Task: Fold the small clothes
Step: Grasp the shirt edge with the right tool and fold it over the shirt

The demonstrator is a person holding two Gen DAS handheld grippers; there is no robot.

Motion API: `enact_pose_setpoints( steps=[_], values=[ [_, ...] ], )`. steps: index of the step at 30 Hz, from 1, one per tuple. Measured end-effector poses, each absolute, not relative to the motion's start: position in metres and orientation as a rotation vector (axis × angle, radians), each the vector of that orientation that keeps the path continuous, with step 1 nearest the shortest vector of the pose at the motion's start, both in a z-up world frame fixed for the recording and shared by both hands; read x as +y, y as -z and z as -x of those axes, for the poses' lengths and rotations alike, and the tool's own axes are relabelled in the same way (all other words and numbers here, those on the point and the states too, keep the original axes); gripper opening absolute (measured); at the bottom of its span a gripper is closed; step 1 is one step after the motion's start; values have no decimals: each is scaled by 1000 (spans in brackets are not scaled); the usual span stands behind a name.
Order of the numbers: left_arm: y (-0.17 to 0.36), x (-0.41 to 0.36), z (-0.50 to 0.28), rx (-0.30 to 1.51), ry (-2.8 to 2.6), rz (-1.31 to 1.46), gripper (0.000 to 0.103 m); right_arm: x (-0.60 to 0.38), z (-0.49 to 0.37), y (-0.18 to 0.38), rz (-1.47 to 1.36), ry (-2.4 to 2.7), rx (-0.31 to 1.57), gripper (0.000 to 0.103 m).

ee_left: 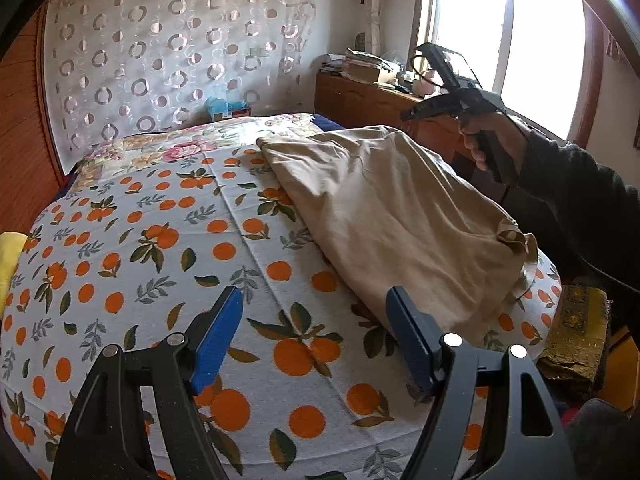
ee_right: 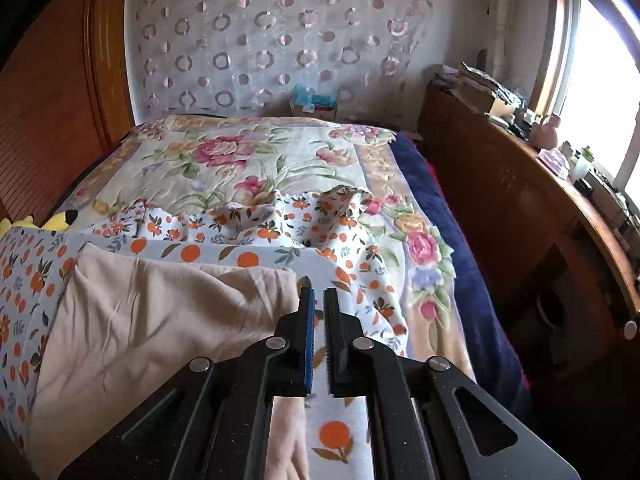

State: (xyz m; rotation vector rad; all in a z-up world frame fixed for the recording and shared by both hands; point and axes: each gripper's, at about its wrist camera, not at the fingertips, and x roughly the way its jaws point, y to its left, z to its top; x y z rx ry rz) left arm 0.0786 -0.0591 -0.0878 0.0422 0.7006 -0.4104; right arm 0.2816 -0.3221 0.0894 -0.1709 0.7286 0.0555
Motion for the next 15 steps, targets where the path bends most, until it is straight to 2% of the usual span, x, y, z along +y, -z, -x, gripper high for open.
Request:
enact_pose_setpoints(
  steps=[6,7,9,10,15],
  values=[
    [89,-66,-75,704,432,-41,75,-310,-217,-97,226,-127,691,18],
    [90,-68,-75,706,437,-40,75,-310,-203,-93,227,-146,685,21],
    [92,-71,-76,714,447,-37,75,-312,-170,-86,236,-167,681,36],
    [93,-73,-76,719,450,-38,75,-314,-154,-81,239,-176,683,48],
    [96,-83,-77,734,465,-42,75,-318,-82,-55,257,-242,704,50]
  ],
)
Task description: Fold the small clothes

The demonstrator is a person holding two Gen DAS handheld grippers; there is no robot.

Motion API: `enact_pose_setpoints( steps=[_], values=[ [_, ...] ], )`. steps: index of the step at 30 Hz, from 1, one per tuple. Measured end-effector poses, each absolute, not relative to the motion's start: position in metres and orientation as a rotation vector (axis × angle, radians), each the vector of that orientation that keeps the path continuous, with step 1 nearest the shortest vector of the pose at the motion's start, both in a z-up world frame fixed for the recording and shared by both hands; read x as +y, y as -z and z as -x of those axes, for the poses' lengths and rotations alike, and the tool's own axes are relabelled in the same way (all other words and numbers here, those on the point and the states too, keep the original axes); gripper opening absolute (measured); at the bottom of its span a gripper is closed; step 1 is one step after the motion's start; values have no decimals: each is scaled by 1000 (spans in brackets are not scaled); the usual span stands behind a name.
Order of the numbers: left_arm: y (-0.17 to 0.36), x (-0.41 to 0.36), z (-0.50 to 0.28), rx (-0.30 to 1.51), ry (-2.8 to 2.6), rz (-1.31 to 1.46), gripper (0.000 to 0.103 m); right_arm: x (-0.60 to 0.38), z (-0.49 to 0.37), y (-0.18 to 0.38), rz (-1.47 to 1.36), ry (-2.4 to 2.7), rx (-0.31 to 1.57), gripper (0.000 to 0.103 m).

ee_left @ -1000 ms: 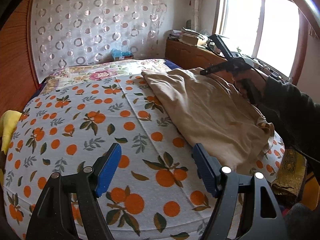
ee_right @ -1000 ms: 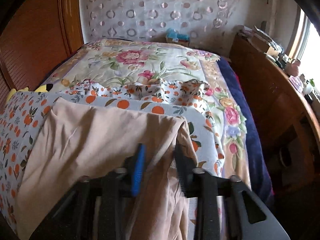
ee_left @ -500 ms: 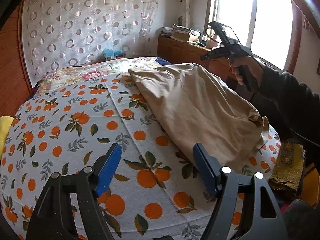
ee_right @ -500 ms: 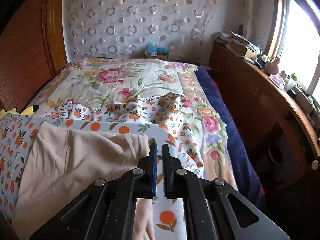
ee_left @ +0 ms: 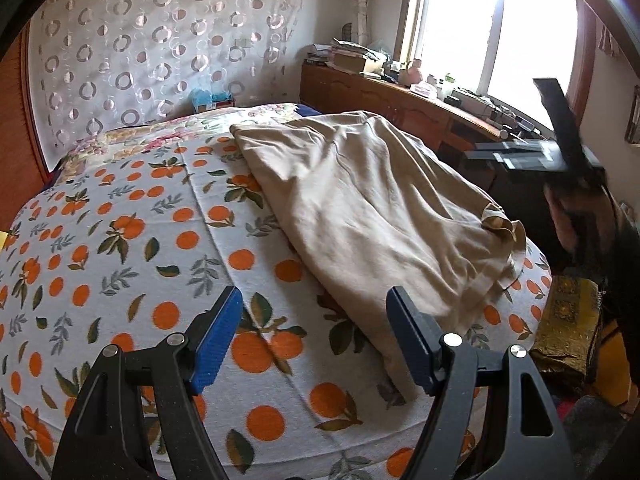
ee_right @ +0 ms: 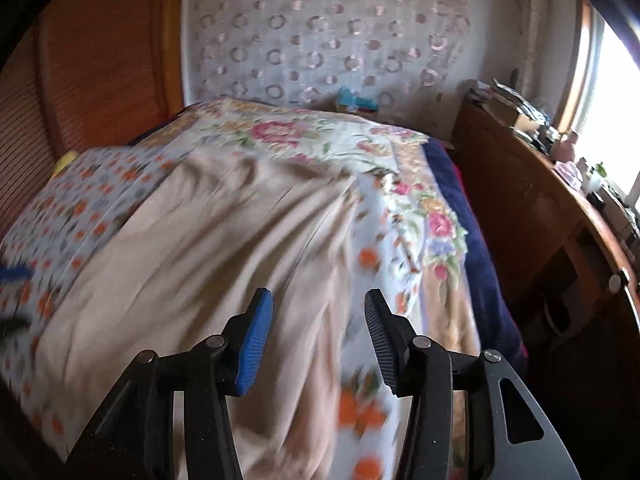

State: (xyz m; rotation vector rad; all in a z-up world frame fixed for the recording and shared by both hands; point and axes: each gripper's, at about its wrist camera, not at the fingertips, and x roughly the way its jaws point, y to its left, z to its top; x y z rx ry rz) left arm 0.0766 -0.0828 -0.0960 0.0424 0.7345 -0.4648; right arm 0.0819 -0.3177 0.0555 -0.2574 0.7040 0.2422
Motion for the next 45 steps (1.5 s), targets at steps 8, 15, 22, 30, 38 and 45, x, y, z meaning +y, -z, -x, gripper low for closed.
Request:
enact_pose_setpoints(
  steps=[8,15,22,30,38,45],
  values=[
    [101,-96,-76,760,483,-65,75,-317,-41,-43,200,-307,729,50],
    [103,-102,-72,780,496,-71,75,-323,-36,-36,257,-287,763,36],
    [105,-105,-71,785,489,-77,75,-354,4,-45,216,-236,768,11],
    [105,-107,-71,782,504,-74,66,-348,16,-49,158,-219,725,20],
    [114,-112,-69,842,568,-55,35,-343,3,-28,189,-219,727,27],
    [112,-119,-60,862,603,-40,5,-356,-4,-27,129,-268,742,7]
  ],
)
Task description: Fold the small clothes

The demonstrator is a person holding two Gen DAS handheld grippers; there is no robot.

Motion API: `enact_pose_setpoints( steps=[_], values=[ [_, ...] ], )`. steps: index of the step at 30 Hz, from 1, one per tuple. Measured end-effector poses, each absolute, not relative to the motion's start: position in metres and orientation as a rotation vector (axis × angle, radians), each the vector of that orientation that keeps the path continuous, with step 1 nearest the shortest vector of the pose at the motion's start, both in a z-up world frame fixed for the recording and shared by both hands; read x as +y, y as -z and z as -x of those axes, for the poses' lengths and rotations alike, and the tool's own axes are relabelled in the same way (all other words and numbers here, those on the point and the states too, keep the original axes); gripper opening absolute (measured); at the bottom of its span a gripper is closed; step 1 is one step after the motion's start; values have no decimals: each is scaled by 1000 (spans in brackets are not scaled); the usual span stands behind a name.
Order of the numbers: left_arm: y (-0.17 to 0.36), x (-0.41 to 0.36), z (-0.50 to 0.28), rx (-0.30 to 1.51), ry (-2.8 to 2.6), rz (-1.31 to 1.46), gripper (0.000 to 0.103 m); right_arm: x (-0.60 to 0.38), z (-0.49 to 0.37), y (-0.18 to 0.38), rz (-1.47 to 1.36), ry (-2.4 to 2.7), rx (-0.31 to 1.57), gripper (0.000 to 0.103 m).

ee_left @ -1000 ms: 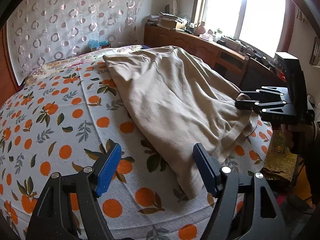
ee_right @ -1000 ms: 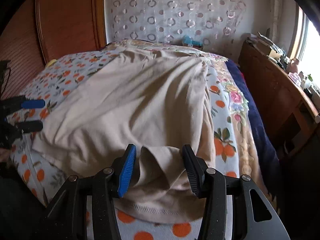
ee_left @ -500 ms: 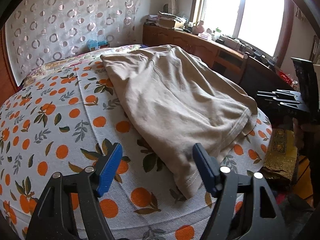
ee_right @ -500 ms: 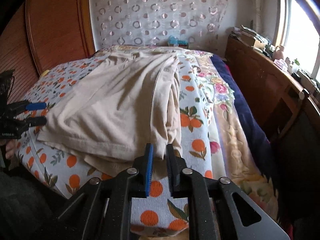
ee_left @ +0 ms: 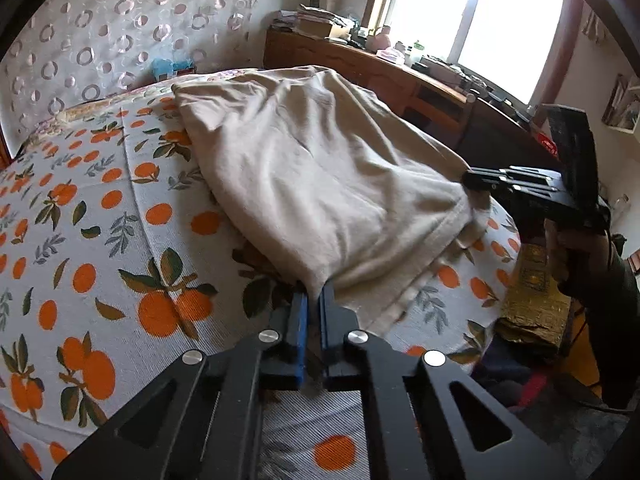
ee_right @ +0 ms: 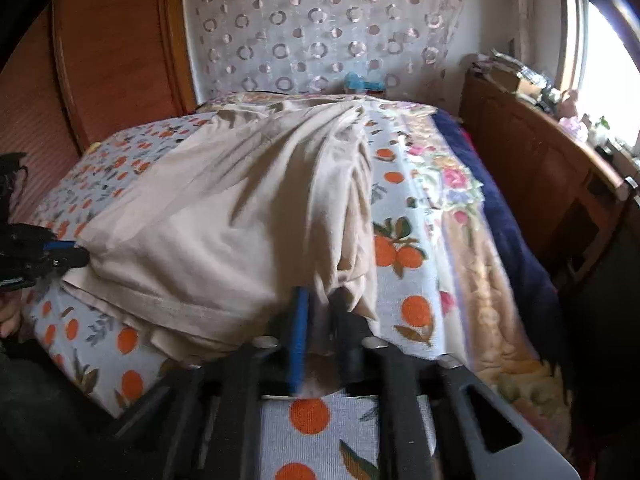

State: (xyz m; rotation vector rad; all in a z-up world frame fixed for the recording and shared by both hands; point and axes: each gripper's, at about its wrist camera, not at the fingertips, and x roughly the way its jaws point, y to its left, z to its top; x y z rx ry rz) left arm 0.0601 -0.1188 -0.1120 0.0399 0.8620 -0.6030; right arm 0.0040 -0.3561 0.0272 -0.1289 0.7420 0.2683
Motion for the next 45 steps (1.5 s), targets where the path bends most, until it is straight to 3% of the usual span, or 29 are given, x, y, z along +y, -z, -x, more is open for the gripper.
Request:
enact_pose_setpoints(
  steps=[8,24,27,28,29,31,39,40,43,45],
  values=[
    [100,-119,-33,835,616,-28,5,-367,9,-39,114,-287,710,2],
    [101,-122,-39,845,629,-41,3,-369,14,-39,122,-236,743,2],
    [103,-122,-39,851,622,-42,3,-367,9,-35,151,-206,751,27],
    [104,-122,-39,854,622,-42,3,-368,6,-33,148,-203,755,45],
    [104,-122,-39,856,621,-41,3,-370,4,-31,136,-207,758,56],
    [104,-122,-39,857,620,-42,3,-372,-1,-27,114,-209,771,59],
    [106,-122,-41,861,615,-45,3,-369,-10,-14,92,-254,815,59],
    [106,-122,-41,862,615,-45,3,-369,-10,-14,95,-257,814,57],
    [107,-121,-42,866,618,-38,3,-366,-8,-16,92,-296,815,38],
    [108,-121,-42,866,621,-34,3,-366,-7,-16,103,-305,813,33]
  ],
)
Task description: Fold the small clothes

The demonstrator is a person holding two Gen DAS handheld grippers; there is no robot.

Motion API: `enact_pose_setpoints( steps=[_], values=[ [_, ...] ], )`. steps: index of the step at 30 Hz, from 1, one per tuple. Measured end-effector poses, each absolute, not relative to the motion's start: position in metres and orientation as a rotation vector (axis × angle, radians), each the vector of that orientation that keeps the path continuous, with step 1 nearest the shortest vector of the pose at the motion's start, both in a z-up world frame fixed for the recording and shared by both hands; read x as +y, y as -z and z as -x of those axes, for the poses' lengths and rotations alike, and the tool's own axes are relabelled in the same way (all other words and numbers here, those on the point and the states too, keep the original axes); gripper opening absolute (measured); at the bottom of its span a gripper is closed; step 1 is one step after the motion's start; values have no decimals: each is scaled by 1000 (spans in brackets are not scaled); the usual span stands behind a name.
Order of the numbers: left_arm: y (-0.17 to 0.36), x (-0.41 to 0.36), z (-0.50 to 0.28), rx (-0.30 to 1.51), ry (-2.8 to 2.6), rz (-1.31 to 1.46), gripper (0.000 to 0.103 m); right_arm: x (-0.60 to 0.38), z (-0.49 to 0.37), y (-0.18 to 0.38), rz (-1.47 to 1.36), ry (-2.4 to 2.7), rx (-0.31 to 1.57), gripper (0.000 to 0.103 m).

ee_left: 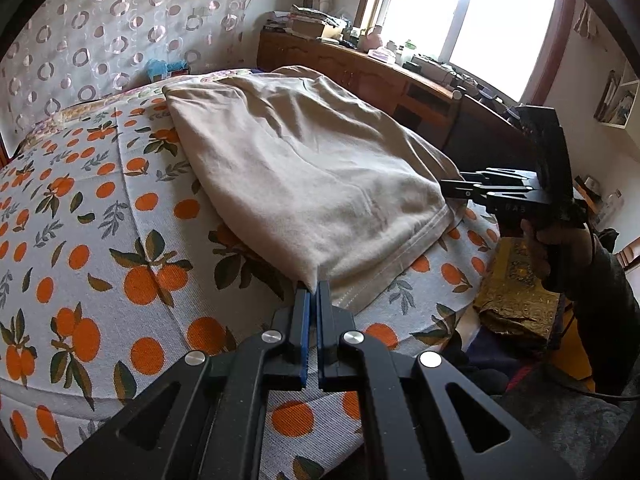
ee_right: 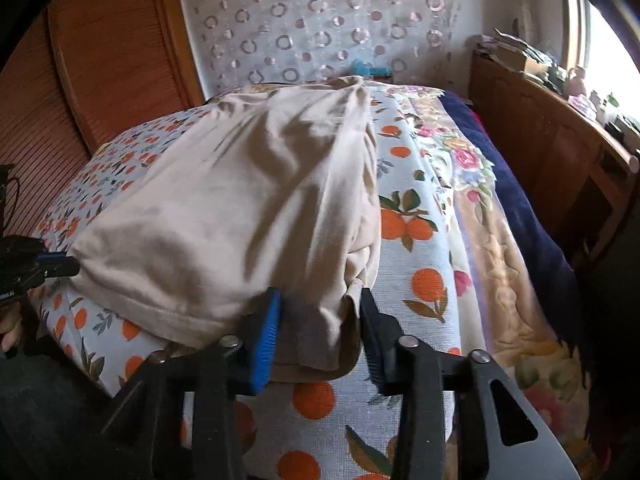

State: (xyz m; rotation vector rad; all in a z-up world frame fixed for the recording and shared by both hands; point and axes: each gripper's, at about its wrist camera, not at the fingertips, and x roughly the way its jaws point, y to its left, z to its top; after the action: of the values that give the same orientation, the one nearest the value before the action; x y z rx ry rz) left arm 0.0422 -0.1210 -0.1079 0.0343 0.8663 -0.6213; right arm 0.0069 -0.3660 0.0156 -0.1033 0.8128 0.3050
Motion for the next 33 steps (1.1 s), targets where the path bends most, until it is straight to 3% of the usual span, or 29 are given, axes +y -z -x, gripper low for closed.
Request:
enact_pose_setpoints(
  steps=[2,5,14,21,33],
  values=[
    [107,-121,-42,864,624,-33,3,-368,-8,-14,92,-330,819,13],
    [105,-120,-41,852,635,-26,3,-372,-7,-15,65,-355,811,7],
    [64,-107,-54,735,664,43,2,-390,3,-55,-61,-404,622,6],
    [30,-97,-109,694,636,76,2,-376,-33,-84,-67,-432,523,6],
    [21,-83,-226,700,532,94,2,-353,-130,-88,13,-412,517,6]
  ],
)
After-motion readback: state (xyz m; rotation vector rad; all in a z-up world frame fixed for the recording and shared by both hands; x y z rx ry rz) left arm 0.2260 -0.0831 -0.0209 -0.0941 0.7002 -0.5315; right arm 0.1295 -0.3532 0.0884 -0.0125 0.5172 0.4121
